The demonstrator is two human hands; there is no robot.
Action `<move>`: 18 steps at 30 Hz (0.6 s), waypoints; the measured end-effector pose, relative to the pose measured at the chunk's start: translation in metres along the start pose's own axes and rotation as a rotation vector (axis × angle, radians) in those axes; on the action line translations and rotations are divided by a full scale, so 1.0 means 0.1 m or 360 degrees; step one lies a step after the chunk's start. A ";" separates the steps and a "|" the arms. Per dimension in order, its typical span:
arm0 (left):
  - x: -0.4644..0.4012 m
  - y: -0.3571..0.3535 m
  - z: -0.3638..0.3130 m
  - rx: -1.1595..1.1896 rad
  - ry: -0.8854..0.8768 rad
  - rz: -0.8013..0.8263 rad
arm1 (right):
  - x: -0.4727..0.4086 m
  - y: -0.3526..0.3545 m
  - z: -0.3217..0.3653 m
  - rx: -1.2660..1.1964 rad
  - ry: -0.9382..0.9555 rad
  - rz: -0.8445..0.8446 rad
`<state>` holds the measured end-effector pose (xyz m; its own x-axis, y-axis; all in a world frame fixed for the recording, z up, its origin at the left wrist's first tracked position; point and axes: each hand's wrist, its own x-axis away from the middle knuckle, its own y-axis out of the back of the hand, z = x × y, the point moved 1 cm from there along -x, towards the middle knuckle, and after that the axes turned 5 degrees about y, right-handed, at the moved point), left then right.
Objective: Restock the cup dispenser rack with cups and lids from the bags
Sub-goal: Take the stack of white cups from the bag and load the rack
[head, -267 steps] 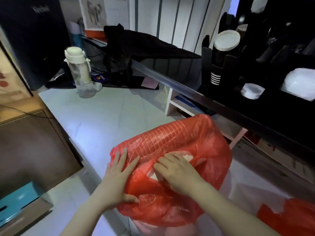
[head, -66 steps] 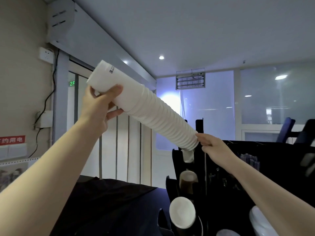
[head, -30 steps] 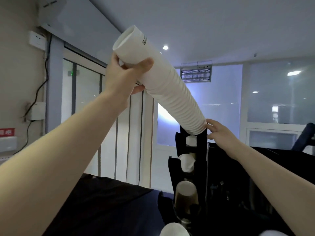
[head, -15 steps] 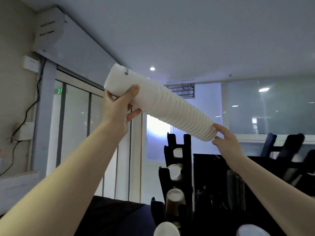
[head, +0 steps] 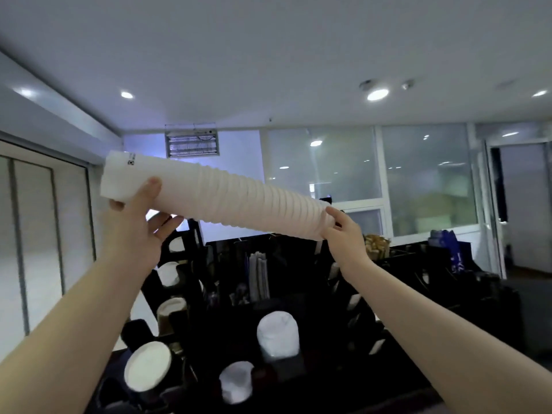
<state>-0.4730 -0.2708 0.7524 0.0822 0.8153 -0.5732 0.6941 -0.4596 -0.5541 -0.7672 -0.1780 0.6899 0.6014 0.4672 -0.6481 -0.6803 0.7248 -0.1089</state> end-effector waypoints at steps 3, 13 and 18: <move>0.14 -0.24 0.23 0.0042 0.0089 0.0015 | -0.06 0.44 0.03 0.0056 0.0025 -0.0064; 0.63 -1.11 0.78 -0.0155 -0.0015 -0.0105 | -0.52 1.56 -0.34 0.0215 -0.0053 0.0247; 0.94 -1.48 0.86 -0.0375 -0.0237 -0.0268 | -0.75 1.71 -0.61 0.0159 -0.0137 0.0612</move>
<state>-0.6293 -0.1569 0.7285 -0.1412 0.8045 -0.5770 0.8370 -0.2142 -0.5036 -0.9538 -0.1199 0.6743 0.3468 0.7514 -0.5613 -0.8211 0.5324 0.2055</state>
